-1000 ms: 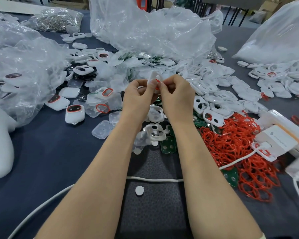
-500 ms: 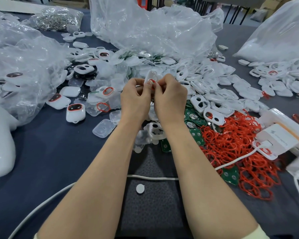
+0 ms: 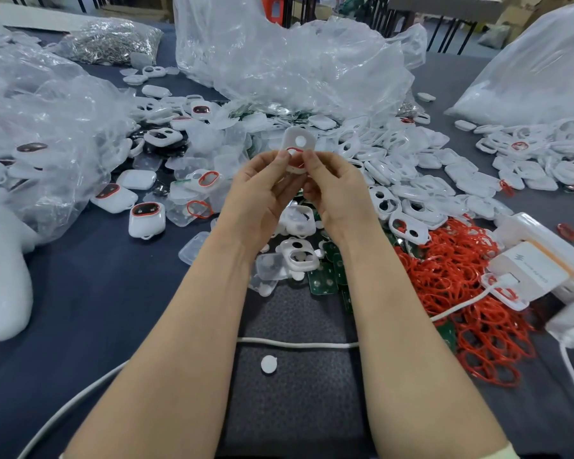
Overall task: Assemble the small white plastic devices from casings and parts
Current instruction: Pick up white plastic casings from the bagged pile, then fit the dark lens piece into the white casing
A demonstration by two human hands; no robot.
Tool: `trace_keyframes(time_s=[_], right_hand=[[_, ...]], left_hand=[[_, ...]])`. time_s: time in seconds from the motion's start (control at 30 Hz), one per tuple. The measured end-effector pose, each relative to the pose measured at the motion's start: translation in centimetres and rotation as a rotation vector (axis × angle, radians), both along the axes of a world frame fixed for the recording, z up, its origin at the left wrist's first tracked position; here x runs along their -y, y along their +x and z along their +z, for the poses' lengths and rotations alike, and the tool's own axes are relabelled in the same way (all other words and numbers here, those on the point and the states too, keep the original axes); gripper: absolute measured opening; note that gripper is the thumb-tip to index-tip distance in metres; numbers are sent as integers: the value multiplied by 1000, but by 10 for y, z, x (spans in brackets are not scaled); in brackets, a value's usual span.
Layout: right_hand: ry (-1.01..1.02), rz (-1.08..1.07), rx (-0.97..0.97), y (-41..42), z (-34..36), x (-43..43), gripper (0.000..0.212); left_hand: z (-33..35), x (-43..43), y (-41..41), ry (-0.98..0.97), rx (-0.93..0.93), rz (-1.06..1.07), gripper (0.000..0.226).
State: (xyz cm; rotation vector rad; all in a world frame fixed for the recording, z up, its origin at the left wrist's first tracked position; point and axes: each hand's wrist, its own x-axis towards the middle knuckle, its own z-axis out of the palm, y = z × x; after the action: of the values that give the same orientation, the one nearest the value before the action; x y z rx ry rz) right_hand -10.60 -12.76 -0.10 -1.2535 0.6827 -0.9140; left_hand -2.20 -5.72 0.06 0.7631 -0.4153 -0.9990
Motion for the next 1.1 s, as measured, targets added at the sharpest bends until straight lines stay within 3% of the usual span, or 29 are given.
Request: trace_keyframes(time_s=[0.13,0.37,0.5,0.63,0.7,0.83,0.97,1.1], right_hand=[[-177,-107,-165,2,-4,-1,27],[-180,-21,-247,2,-5,-3,28],[-109,-18,-145,0,-2,-2,19],[-87,-51,-184,0,0,-5,33],[-137,-117,-224,-3,2,-2,29],[-275,-293,-387,-24,16,12,2],[-363,-128,-716,-37,23,15,18],[-476,20,-879,-31,22,8,10]], left_hand=[[0,1,-1,30,-18,-1,20],[-3,5,0,59,-51,58,18],[-2,4,0,60,-41,52,17],[0,4,-3,55,27,91,16],[1,4,-2,64,9,140,14],[4,1,13,105,-168,229,9],[7,-4,22,105,-214,312,16],[10,-8,29,145,-120,351,10]])
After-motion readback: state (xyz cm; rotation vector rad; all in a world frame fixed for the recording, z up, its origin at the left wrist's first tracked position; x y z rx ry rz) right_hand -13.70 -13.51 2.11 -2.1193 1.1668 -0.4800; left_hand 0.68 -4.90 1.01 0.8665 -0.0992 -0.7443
